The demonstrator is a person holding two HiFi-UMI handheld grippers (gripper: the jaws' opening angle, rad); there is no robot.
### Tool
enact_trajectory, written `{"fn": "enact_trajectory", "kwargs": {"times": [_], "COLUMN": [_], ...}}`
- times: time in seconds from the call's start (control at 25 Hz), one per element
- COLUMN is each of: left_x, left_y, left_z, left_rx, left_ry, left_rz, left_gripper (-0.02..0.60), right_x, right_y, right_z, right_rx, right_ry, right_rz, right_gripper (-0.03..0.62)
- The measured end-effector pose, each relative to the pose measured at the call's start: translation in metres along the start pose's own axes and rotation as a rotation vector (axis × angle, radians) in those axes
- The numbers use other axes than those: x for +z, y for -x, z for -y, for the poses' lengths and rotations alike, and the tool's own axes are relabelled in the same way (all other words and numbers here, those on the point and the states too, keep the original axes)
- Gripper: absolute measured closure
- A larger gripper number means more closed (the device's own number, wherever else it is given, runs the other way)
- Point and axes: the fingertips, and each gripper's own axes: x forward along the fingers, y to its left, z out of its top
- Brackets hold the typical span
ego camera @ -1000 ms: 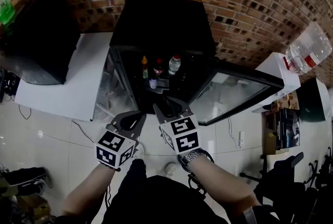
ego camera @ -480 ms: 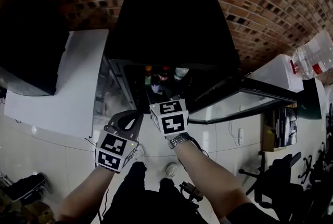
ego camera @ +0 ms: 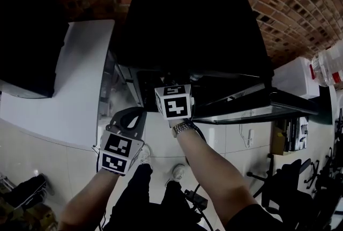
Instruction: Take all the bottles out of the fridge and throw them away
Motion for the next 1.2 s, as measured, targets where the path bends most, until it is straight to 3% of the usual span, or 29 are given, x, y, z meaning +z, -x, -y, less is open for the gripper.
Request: {"fn": "enact_trajectory", "kwargs": {"times": [0.56,0.6,0.68,0.84,1.2], "left_x": [-0.022,-0.022,-0.022,-0.023,-0.018], "left_y": [0.006,0.006,0.006,0.006,0.004], "left_z": [-0.019,-0.020,-0.022,-0.020,-0.006], "left_rx": [0.005,0.006,0.007,0.001,-0.019], "left_ry": [0.015,0.015,0.015,0.012,-0.010], "left_rz": [-0.029,-0.030,-0.030,-0.031,-0.031], "left_gripper": [0.578,0.578,0.578,0.578,0.578], "right_x": [0.005,0.007,0.006,-0.009,-0.015], "right_y": [-0.041,-0.041,-0.041,-0.039,-0.004], "right_z": [0.008,0.009,0.011,0.008,-0.002], "right_rx": [-0.071,-0.078,-0.084,-0.070,-0.023], "right_ry": [0.027,0.032,0.025,-0.027,-0.019], "right_rz": [-0.052,-0.045,-0.044,-0.077,-0.017], "right_gripper": [0.383,0.428,0.447,0.451,0.454]}}
